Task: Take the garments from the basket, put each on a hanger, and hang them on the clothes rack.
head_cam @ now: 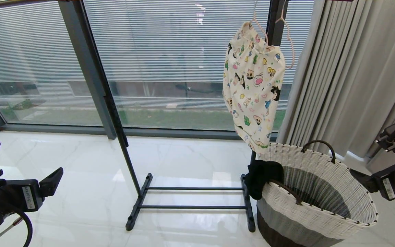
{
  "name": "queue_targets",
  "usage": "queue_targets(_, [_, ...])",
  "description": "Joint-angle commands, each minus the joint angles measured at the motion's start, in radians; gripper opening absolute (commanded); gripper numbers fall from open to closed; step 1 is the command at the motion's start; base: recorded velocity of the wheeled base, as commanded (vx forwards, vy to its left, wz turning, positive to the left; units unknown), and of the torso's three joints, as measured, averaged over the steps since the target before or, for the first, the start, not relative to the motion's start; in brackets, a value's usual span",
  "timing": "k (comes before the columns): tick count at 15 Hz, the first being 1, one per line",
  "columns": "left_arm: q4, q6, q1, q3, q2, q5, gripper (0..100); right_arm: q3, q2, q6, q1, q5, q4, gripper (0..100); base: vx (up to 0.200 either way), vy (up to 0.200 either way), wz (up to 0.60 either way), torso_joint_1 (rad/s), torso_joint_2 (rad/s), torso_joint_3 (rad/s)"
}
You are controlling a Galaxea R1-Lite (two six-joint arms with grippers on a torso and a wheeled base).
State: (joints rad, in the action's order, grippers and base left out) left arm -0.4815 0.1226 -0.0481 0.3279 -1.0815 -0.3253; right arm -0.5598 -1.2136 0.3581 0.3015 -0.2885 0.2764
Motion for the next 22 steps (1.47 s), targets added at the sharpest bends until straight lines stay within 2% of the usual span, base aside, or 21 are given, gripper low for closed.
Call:
queue_targets(1, [-0.002, 0.000, 0.001, 0.000, 0.000, 0.000, 100, -0.002, -0.003, 0.018, 0.004, 0.048, 0.001, 100, 0.200, 0.000, 0.00, -0.002, 0.00, 0.007])
queue_targets(9, [-0.002, 0.005, -0.001, 0.003, 0.003, 0.000, 100, 0.001, -0.098, 0.110, 0.015, 0.190, 0.000, 100, 0.200, 0.000, 0.00, 0.003, 0.00, 0.001])
queue_targets(12, [-0.002, 0.006, -0.001, 0.002, 0.003, 0.000, 100, 0.015, -0.207, 0.119, 0.082, 0.215, 0.014, 100, 0.200, 0.000, 0.00, 0.001, 0.01, -0.004])
queue_targets(15, [-0.002, 0.006, -0.001, 0.002, -0.011, 0.000, 100, 0.054, -0.385, 0.119, 0.133, 0.215, 0.164, 100, 0.000, 0.000, 0.00, 0.000, 0.00, 0.000])
queue_targets(17, [-0.002, 0.017, -0.003, 0.003, -0.017, 0.000, 100, 0.061, -0.468, 0.117, 0.157, 0.216, 0.205, 100, 0.000, 0.000, 0.00, 0.000, 0.00, 0.000])
queue_targets(20, [-0.002, 0.129, -0.007, -0.009, 0.011, 0.000, 100, 0.058, -0.590, 0.117, 0.188, 0.216, 0.234, 100, 0.000, 0.000, 0.00, 0.000, 0.00, 0.000])
queue_targets(22, [-0.002, 0.129, -0.026, -0.010, 0.017, 0.000, 100, 0.057, -0.704, 0.119, 0.196, 0.216, 0.349, 100, 0.000, 0.000, 0.00, 0.000, 0.00, 0.000])
